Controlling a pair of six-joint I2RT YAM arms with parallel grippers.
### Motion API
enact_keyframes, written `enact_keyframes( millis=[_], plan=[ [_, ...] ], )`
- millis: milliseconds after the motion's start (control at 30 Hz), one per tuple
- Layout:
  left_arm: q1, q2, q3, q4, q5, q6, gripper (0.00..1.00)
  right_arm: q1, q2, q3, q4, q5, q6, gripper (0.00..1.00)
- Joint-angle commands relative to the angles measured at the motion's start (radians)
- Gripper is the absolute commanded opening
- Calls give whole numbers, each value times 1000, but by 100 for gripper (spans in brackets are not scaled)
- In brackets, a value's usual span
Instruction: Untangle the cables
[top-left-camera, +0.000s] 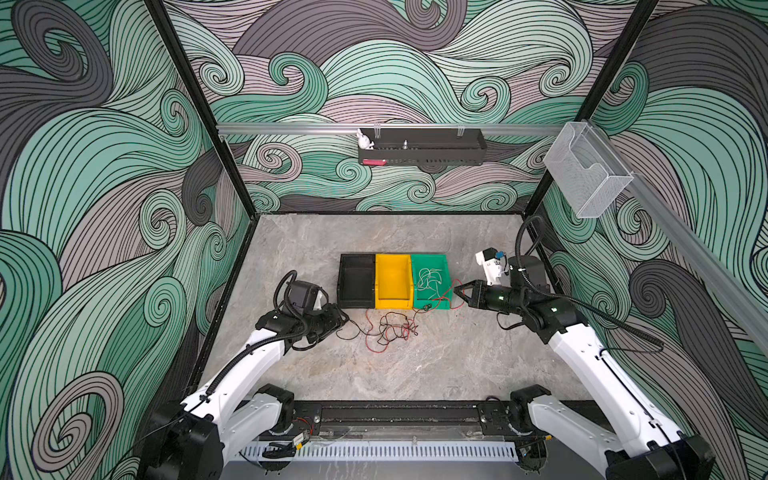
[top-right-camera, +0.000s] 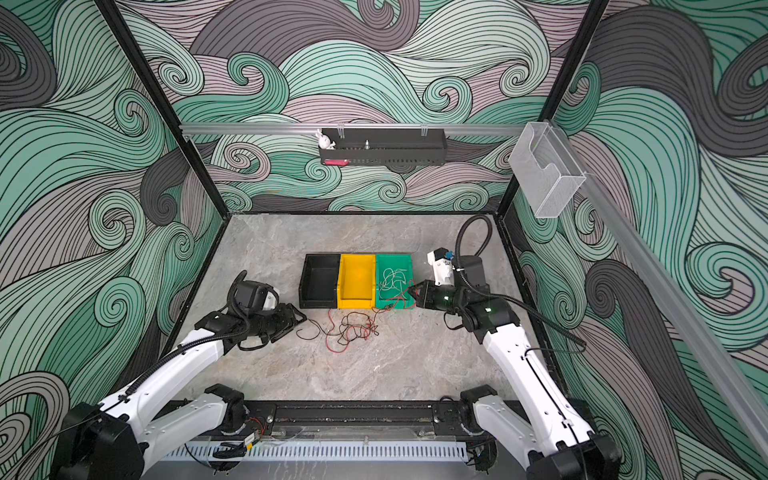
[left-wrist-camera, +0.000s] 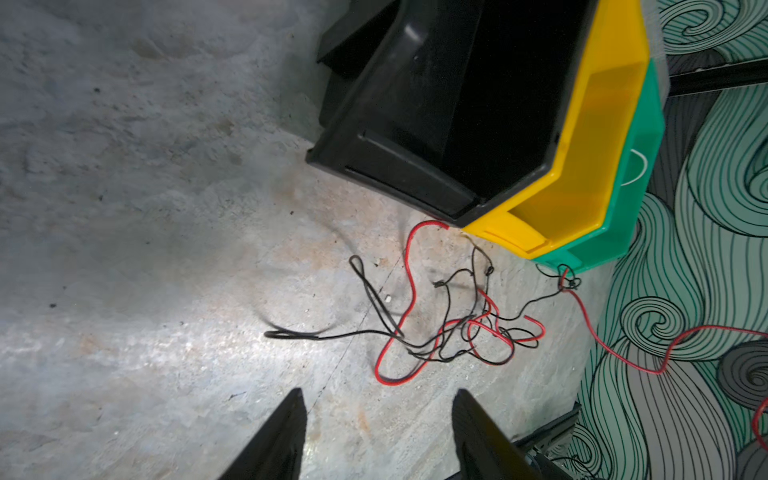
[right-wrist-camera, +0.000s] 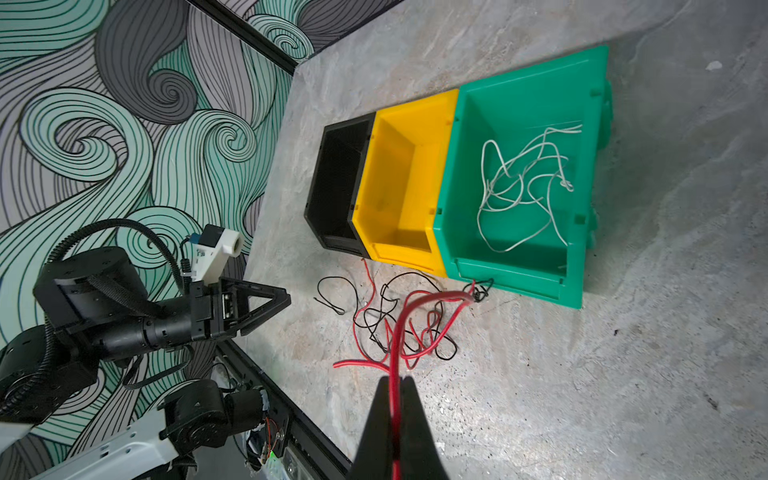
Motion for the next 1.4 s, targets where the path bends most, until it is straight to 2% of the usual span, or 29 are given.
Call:
enact_keyframes(
  millis=[0, 333, 500, 633, 800, 1100, 1367],
  plan=[
    [7, -23, 29, 16, 61, 22, 60, 13, 0, 22, 0, -78, 26, 0],
    [-38, -16, 33, 129, 141, 5, 60, 19, 4, 52, 148, -267, 168, 0],
    [-104, 28, 34, 187, 119, -13, 60, 20, 5, 88, 131, -290, 168, 0],
    [-197, 122, 30, 276, 99, -51, 60, 22, 0, 70, 149, -312, 177, 0],
    [-293, 234, 73, 360, 80, -77, 60, 22, -10, 47, 145, -312, 162, 0],
    [-356, 421, 178, 316, 50, -19, 61, 20, -1, -17, 52, -181, 76, 0],
    [-404, 525, 219, 246, -86, 7, 61, 19, 4, -64, 27, -125, 43, 0]
  ],
)
